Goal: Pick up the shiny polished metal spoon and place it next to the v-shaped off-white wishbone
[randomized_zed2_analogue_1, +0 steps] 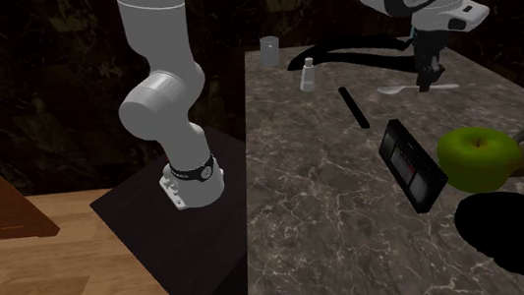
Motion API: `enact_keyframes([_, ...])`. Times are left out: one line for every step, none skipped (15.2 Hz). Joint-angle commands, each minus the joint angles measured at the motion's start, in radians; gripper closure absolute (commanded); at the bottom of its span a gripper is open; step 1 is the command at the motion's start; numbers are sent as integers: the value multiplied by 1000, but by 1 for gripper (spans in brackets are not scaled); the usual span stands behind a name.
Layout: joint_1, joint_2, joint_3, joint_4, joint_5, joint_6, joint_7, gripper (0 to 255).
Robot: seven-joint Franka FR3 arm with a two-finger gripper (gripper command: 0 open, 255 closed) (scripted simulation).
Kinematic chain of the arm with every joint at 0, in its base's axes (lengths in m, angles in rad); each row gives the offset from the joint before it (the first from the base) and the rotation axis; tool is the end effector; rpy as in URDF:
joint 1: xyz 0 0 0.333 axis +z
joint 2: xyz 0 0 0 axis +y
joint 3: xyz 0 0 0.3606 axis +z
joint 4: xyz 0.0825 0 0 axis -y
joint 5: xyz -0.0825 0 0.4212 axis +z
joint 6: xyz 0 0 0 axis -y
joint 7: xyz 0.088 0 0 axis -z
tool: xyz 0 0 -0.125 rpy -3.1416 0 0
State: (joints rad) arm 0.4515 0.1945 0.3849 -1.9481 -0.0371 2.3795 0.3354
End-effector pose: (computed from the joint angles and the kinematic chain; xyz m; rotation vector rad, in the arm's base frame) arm 0.4530 0.4845 0.4204 -2.8592 -0.7436 -0.2764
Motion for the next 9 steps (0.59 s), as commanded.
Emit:
enact_keyframes([3, 15, -2, -12, -9, 27, 6, 255])
enact_keyframes([4, 21, -3, -19, -12, 39, 8, 255])
enact_keyframes([5, 28, -4, -24, -16, 51, 10, 255])
enact_keyframes([7, 34, -5, -30, -20, 62, 13, 255])
enact_keyframes([8, 41, -6, -35, -24, 74, 15, 255])
enact_keyframes([9, 48, -8, -41, -28, 86, 17, 255])
enact_keyframes([10, 56, -9, -46, -32, 98, 20, 255])
enact_keyframes([12, 63, -11, -50, -36, 110, 22, 255])
enact_keyframes([13, 71, -13, -55, -40, 121, 25, 255])
